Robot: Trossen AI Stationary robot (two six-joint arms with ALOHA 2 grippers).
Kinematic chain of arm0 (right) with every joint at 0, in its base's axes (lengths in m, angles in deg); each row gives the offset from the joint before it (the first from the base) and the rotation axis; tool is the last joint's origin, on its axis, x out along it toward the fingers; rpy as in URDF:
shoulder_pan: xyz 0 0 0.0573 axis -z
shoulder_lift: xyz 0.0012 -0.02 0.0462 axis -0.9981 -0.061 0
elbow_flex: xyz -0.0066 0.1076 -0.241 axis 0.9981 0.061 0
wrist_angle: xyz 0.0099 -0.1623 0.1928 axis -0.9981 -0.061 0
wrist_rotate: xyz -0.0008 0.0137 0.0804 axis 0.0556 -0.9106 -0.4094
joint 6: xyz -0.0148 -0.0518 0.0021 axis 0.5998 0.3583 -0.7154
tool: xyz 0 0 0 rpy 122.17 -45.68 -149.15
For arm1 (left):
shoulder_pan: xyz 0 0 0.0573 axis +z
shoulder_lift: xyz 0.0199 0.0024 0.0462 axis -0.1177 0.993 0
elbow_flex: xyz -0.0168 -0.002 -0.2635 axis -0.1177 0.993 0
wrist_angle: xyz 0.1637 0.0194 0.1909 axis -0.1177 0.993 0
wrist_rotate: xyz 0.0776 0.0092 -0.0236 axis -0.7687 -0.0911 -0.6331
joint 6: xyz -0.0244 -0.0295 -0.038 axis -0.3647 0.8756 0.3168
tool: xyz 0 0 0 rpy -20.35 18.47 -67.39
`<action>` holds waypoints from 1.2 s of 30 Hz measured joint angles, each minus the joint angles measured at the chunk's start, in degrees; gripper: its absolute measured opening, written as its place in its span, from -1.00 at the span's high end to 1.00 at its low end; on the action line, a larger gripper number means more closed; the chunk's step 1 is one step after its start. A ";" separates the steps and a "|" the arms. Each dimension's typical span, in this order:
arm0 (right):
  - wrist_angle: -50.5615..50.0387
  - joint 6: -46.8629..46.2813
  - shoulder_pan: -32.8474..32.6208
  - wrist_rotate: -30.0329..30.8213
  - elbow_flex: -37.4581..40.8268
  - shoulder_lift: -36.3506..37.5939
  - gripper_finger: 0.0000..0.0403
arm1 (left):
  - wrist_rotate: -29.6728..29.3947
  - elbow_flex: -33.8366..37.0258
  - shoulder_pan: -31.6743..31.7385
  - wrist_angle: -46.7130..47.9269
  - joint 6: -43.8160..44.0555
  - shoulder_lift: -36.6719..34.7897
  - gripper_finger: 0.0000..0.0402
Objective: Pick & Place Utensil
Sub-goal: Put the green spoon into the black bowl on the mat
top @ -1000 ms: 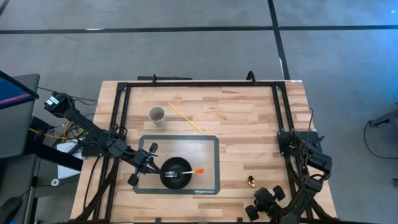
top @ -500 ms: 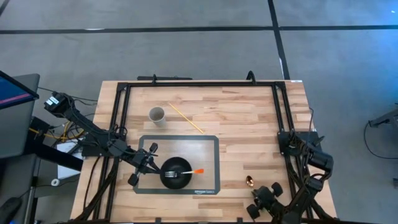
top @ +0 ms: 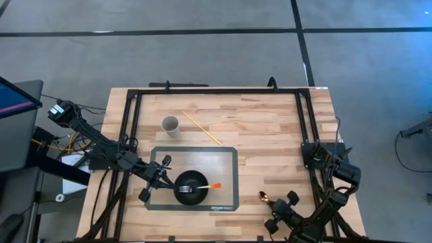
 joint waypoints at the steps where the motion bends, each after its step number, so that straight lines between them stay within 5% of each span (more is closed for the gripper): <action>1: -0.05 -0.96 0.06 0.43 0.01 0.00 0.93 | 0.00 0.00 -0.02 -0.01 0.02 0.00 0.97; 5: -3.83 -7.39 0.21 4.45 -1.78 -0.62 0.97 | 0.02 0.00 -0.02 -0.24 0.02 0.02 0.97; 11: -11.22 -4.68 4.83 6.02 -7.86 -0.72 0.98 | 0.00 -0.02 0.00 -0.94 -0.09 0.02 0.97; 19: -12.34 21.97 16.50 2.73 -18.40 -0.68 0.99 | -0.28 -0.02 0.00 -1.06 0.44 0.02 0.97; 32: -18.11 72.35 28.24 -4.58 -51.12 -0.43 0.99 | 0.66 -0.07 -2.16 12.04 10.99 6.58 0.97; 36: -14.20 80.09 31.52 -12.98 -57.72 -0.28 0.99 | -0.98 -0.04 -4.80 10.11 11.39 10.93 0.97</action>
